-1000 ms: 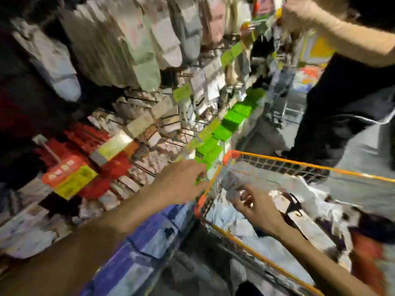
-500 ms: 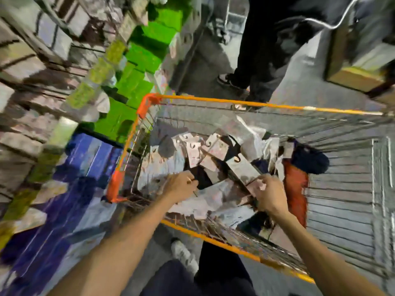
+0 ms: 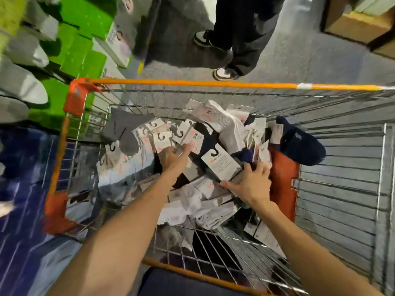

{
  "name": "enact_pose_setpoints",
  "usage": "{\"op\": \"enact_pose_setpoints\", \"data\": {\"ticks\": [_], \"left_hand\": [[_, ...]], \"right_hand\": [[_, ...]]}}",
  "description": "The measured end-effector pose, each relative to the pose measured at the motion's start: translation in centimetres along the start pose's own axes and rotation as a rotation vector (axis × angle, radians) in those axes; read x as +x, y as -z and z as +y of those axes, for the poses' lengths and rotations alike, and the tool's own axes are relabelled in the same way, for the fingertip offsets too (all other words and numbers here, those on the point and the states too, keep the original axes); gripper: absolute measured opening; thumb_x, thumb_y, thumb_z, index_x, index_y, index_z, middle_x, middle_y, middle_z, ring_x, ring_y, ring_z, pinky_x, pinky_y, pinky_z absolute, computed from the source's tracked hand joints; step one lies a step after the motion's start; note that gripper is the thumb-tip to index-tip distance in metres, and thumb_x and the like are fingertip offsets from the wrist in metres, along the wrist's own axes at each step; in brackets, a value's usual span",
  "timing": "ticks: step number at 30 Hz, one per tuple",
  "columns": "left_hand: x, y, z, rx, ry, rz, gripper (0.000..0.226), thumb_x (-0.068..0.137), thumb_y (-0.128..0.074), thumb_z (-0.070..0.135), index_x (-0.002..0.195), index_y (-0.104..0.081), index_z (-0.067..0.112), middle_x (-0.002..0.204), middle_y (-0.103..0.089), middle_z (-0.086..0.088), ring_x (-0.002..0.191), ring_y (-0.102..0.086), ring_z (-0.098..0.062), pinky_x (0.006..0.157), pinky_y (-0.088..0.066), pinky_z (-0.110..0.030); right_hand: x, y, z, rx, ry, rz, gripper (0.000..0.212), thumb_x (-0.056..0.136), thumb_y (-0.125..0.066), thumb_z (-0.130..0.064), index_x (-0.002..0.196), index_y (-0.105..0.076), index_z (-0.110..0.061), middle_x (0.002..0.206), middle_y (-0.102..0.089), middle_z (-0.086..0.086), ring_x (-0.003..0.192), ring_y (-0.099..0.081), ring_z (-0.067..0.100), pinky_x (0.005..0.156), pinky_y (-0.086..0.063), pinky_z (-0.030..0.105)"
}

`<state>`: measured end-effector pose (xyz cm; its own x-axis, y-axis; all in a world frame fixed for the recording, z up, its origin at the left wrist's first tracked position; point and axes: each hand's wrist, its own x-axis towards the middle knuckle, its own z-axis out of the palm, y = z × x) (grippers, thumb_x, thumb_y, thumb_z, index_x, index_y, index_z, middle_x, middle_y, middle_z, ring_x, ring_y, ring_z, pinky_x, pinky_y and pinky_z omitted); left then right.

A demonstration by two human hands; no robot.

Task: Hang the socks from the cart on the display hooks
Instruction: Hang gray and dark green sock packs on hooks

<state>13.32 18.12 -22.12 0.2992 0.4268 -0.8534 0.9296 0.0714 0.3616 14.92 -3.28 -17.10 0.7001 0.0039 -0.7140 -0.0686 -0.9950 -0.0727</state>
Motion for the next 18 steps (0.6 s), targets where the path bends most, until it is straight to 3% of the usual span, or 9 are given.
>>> {"op": "enact_pose_setpoints", "data": {"ticks": [3,5,7,9,10,14,16,18], "left_hand": [[1.6,-0.4,0.4,-0.023,0.040,0.039,0.095,0.074,-0.065,0.076,0.139,-0.049,0.008,0.142,-0.050,-0.014,0.128,-0.049,-0.034,0.105,-0.043,-0.043],[2.3,-0.8,0.5,-0.026,0.049,0.055,0.091,0.070,-0.071,0.073,0.128,-0.058,0.003,0.129,-0.060,-0.014,0.118,-0.057,-0.032,0.099,-0.048,-0.042],[2.1,-1.3,0.6,-0.051,0.047,0.086,0.094,0.068,-0.076,0.069,0.132,-0.056,0.003,0.132,-0.060,-0.013,0.120,-0.056,-0.030,0.101,-0.048,-0.041],[1.3,-2.1,0.8,-0.114,0.047,0.131,0.095,0.072,-0.079,0.061,0.140,-0.047,0.002,0.137,-0.054,-0.010,0.124,-0.051,-0.030,0.102,-0.045,-0.038],[1.1,-2.6,0.9,-0.162,0.047,0.138,0.089,0.073,-0.080,0.057,0.136,-0.049,0.002,0.131,-0.057,-0.010,0.118,-0.053,-0.028,0.096,-0.046,-0.036],[0.3,-3.9,1.0,-0.267,-0.005,0.034,0.034,0.077,-0.083,0.042,0.091,-0.064,0.018,0.085,-0.062,0.009,0.084,-0.057,-0.012,0.065,-0.044,-0.022],[0.3,-3.8,0.7,-0.270,-0.036,-0.012,0.029,0.076,-0.085,0.033,0.092,-0.065,0.021,0.088,-0.067,0.010,0.082,-0.060,-0.007,0.062,-0.044,-0.019],[0.1,-3.4,0.5,-0.274,-0.061,-0.016,0.036,0.074,-0.087,0.030,0.098,-0.066,0.014,0.093,-0.070,0.007,0.085,-0.063,-0.005,0.072,-0.049,-0.022]], "right_hand": [[0.7,0.1,0.0,0.027,0.005,0.018,0.093,0.070,-0.075,-0.069,0.139,-0.043,-0.015,0.147,-0.034,0.011,0.139,-0.032,0.033,0.109,-0.036,0.056],[1.1,0.7,0.9,0.195,-0.035,0.008,0.088,0.069,-0.081,-0.061,0.132,-0.044,-0.012,0.137,-0.047,0.008,0.127,-0.048,0.031,0.097,-0.047,0.050],[1.4,1.2,2.1,0.337,-0.112,0.009,0.084,0.069,-0.084,-0.055,0.128,-0.043,-0.011,0.127,-0.059,0.010,0.115,-0.059,0.033,0.088,-0.051,0.045],[1.5,1.6,3.0,0.355,-0.176,0.004,0.088,0.070,-0.083,-0.056,0.130,-0.040,-0.009,0.126,-0.062,0.013,0.113,-0.062,0.036,0.089,-0.053,0.045],[1.5,1.6,3.3,0.358,-0.193,0.004,0.090,0.070,-0.082,-0.058,0.132,-0.039,-0.009,0.127,-0.062,0.014,0.113,-0.062,0.037,0.091,-0.052,0.046],[1.5,1.7,3.4,0.402,-0.174,0.033,0.092,0.071,-0.079,-0.062,0.136,-0.038,-0.012,0.130,-0.063,0.011,0.115,-0.062,0.036,0.094,-0.053,0.048],[1.4,1.8,2.9,0.418,-0.137,0.042,0.088,0.074,-0.077,-0.061,0.138,-0.039,-0.013,0.132,-0.063,0.009,0.117,-0.062,0.034,0.095,-0.053,0.048],[1.2,2.0,2.5,0.461,-0.085,0.052,0.082,0.079,-0.073,-0.060,0.138,-0.041,-0.013,0.132,-0.063,0.007,0.118,-0.062,0.032,0.096,-0.053,0.048]]}}
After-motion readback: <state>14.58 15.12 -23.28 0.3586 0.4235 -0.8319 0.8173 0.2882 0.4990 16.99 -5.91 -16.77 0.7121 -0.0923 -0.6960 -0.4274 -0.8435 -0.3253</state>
